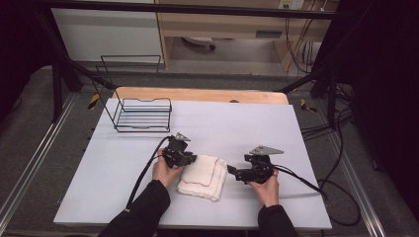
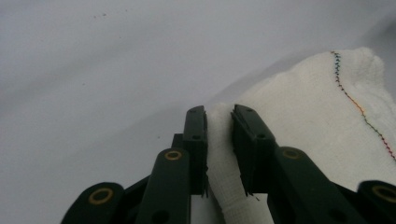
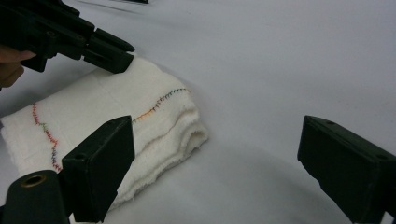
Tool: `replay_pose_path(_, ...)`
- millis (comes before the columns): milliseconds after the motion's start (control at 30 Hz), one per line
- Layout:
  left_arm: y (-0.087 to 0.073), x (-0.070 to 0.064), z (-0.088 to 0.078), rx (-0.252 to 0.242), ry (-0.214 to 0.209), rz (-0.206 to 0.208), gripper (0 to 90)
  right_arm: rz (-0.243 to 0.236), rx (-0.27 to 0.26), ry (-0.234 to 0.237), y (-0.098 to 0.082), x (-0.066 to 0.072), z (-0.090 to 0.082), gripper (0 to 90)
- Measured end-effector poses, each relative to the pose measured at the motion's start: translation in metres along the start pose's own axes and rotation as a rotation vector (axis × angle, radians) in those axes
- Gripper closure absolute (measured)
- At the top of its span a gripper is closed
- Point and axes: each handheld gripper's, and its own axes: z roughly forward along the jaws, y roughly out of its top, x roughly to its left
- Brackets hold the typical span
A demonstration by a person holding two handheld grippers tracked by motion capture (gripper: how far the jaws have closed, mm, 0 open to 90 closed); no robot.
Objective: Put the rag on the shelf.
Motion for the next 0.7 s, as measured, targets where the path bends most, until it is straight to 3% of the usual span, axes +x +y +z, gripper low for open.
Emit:
replay_pose_path(67,-0.001,-0.001,0.0,-0.009,0.005,0.005,76.2,0.003,-0.012,0.0,0.002,0.001,0.004,14.6)
replay_pose_path(100,-0.002,-0.001,0.0,-0.01,0.005,0.006,77.1,0.042,-0.027,0.014,0.004,0.0,0.009,17.1)
replay_pose_path(167,-0.001,-0.001,0.0,-0.008,0.002,0.005,77.4,0.047,-0.026,0.007,0.005,-0.001,0.012,17.7)
replay_pose_path(200,-0.001,-0.001,0.0,-0.007,0.0,0.006,77.8,0.015,0.001,-0.02,0.007,0.002,0.017,22.0)
replay_pose_path(267,-0.001,-0.001,0.001,-0.01,-0.001,0.017,78.1,-0.002,0.004,-0.027,0.009,0.004,0.023,24.9)
replay_pose_path(600,-0.003,-0.003,0.001,-0.025,0.007,0.037,78.7,0.024,0.036,-0.02,0.01,0.013,0.044,42.1)
replay_pose_path(633,-0.003,-0.003,0.001,-0.026,0.005,0.038,78.8,-0.006,0.06,-0.036,0.01,0.015,0.046,45.9)
replay_pose_path(700,-0.004,-0.003,0.001,-0.029,0.006,0.041,78.7,-0.014,0.069,-0.027,0.009,0.017,0.046,51.2)
